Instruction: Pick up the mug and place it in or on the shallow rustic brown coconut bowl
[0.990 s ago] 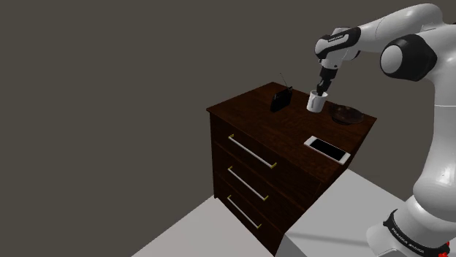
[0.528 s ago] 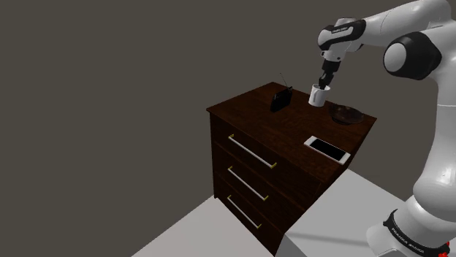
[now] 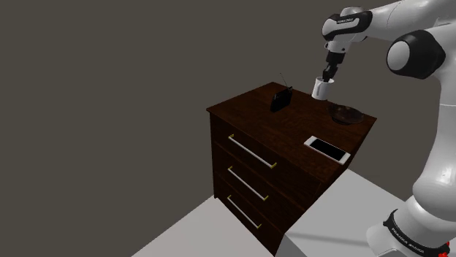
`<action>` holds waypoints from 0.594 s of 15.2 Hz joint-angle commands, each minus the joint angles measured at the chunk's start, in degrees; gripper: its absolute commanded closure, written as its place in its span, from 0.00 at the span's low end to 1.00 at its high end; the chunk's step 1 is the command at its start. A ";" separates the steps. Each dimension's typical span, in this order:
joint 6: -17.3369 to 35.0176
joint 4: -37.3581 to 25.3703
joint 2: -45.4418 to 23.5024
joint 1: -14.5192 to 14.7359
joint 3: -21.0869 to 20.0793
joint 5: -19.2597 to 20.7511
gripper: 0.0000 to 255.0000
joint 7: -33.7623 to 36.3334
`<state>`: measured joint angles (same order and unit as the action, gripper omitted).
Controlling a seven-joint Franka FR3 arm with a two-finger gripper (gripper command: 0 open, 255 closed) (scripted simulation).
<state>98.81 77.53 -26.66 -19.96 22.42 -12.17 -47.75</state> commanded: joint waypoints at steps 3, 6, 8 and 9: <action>0.04 3.11 2.91 -1.93 1.36 0.73 1.00 -3.52; 0.16 5.45 5.00 -3.70 2.57 1.31 1.00 -6.66; 0.08 6.57 6.11 -4.99 3.38 1.64 1.00 -8.81; 0.00 7.01 6.58 -5.65 3.79 1.78 1.00 -9.90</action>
<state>98.85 84.00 -20.64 -25.06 25.84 -10.56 -56.65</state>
